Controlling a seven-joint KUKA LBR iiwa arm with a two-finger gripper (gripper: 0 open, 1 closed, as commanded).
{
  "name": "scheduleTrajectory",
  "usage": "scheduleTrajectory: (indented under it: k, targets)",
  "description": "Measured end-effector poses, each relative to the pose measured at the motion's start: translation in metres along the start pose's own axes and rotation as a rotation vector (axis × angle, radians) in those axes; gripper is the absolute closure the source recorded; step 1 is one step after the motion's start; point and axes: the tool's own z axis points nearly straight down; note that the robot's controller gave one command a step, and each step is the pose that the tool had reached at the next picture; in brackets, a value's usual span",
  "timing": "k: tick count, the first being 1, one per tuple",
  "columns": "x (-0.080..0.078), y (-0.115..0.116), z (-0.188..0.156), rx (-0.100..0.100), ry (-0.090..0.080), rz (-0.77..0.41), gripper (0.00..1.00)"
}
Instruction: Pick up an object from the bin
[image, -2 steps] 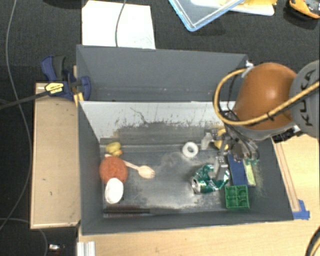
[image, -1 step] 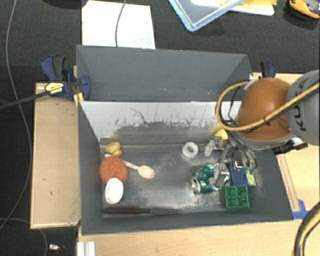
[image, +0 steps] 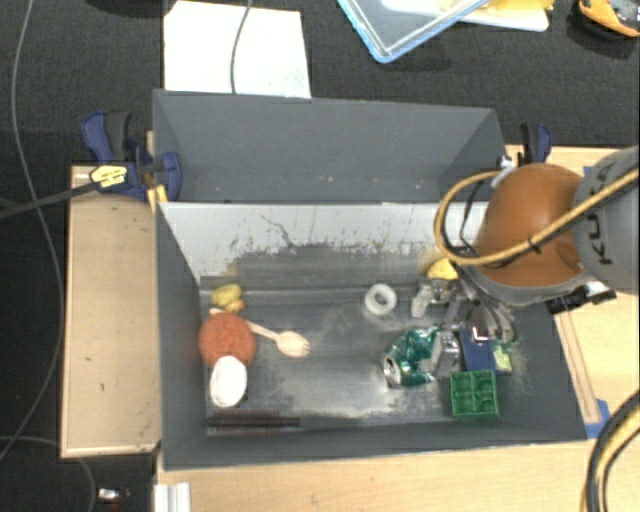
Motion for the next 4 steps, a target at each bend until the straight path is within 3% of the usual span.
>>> scheduleTrajectory:
  k: [1,2,3,4]
  targets:
    - [-0.005,-0.012,0.03,0.0,-0.001,-0.268,0.0]
    - [0.007,-0.009,0.059,0.001,-0.014,-0.304,1.0]
    - [0.007,-0.01,0.059,0.001,-0.014,-0.303,1.0]
    - [0.013,-0.012,0.003,-0.001,-0.009,-0.306,1.0]
